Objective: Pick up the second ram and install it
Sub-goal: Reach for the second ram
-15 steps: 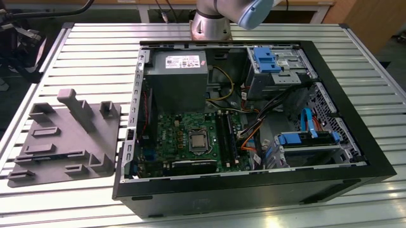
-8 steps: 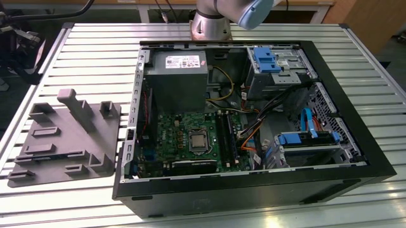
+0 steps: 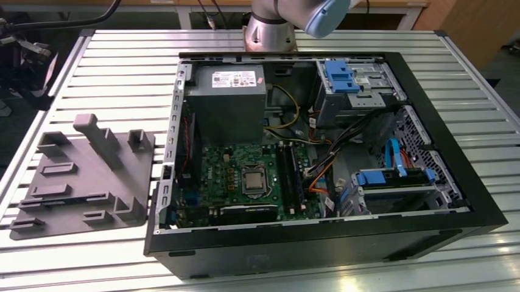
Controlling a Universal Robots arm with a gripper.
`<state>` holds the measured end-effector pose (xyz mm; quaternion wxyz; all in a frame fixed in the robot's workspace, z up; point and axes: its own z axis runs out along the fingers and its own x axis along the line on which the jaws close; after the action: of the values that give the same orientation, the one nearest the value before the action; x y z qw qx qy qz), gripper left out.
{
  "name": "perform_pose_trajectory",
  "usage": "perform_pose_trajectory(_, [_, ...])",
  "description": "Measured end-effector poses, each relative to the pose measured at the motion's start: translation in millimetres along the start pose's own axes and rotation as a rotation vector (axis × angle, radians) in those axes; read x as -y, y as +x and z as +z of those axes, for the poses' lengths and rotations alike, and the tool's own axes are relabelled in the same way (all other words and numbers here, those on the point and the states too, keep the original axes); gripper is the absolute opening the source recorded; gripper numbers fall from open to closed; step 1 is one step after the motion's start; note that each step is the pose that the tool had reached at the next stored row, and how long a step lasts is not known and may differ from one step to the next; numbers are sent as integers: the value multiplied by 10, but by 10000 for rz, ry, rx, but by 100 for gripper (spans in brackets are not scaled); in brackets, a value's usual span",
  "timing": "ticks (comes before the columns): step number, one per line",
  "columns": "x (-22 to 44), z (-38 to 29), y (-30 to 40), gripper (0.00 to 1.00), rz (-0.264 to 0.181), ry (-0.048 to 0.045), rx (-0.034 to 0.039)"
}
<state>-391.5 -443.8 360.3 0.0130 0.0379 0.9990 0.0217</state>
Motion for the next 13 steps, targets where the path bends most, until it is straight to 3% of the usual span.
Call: perform_pose_trajectory(13, [68,66,18,11,0,0,1])
